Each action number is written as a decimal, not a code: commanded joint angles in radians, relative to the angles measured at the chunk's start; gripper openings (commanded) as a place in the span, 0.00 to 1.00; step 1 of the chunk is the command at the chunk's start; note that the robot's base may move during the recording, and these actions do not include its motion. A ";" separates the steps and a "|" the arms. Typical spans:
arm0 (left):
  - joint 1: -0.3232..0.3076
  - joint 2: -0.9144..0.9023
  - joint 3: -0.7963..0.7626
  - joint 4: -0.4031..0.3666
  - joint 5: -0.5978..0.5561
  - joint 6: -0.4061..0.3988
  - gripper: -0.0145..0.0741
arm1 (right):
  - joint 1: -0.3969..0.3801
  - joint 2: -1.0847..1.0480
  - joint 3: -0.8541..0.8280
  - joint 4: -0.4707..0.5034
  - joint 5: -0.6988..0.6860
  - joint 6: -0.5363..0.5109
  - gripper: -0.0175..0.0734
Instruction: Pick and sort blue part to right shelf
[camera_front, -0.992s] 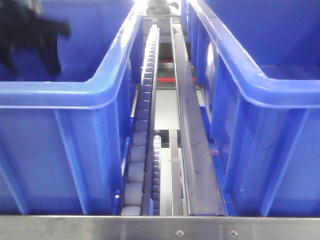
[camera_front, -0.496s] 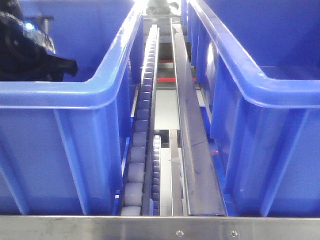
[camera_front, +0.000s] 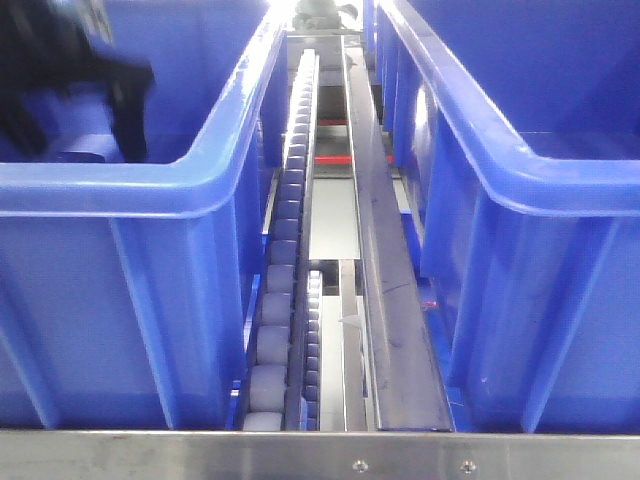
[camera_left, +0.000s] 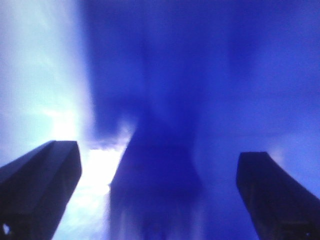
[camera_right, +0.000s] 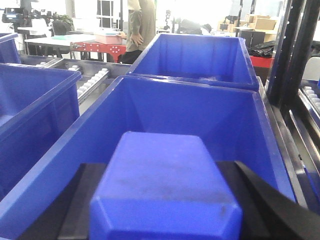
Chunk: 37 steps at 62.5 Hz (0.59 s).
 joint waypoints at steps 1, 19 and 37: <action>-0.014 -0.140 -0.009 0.003 -0.027 0.006 0.96 | 0.000 0.008 -0.031 -0.013 -0.089 -0.006 0.39; -0.066 -0.523 0.245 0.032 -0.130 0.006 0.64 | 0.000 0.051 -0.031 -0.013 -0.071 -0.006 0.39; -0.066 -0.930 0.495 0.110 -0.254 0.006 0.35 | 0.000 0.394 -0.067 0.045 -0.139 -0.005 0.39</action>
